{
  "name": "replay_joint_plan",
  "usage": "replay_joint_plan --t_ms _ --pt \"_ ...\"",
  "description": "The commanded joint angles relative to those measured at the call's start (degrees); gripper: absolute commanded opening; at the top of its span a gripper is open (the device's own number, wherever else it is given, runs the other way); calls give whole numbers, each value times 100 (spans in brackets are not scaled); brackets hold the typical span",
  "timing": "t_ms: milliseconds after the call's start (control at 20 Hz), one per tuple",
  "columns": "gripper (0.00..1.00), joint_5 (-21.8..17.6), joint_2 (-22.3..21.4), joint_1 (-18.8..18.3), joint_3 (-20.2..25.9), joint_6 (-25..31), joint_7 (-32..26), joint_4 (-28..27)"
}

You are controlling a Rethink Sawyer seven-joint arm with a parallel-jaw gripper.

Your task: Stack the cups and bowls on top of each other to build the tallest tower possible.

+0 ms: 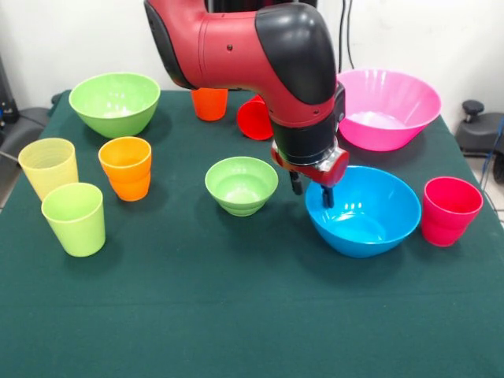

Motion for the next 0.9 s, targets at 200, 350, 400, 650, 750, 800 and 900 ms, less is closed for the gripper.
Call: replay_joint_plan --t_ms 200,350,400,650,750,800,900 --pt "100 -98 111 71 386 -255 159 -256" --pt "0 -82 118 48 401 -260 150 -267" --pt "0 -81 121 40 409 -271 149 -268" --pt "0 -108 129 35 389 -235 124 -334" --pt "0 -89 136 8 416 -240 120 -334" --pt "0 -93 139 0 424 -262 109 -346" --pt "0 -52 109 -55 482 -232 85 -355"
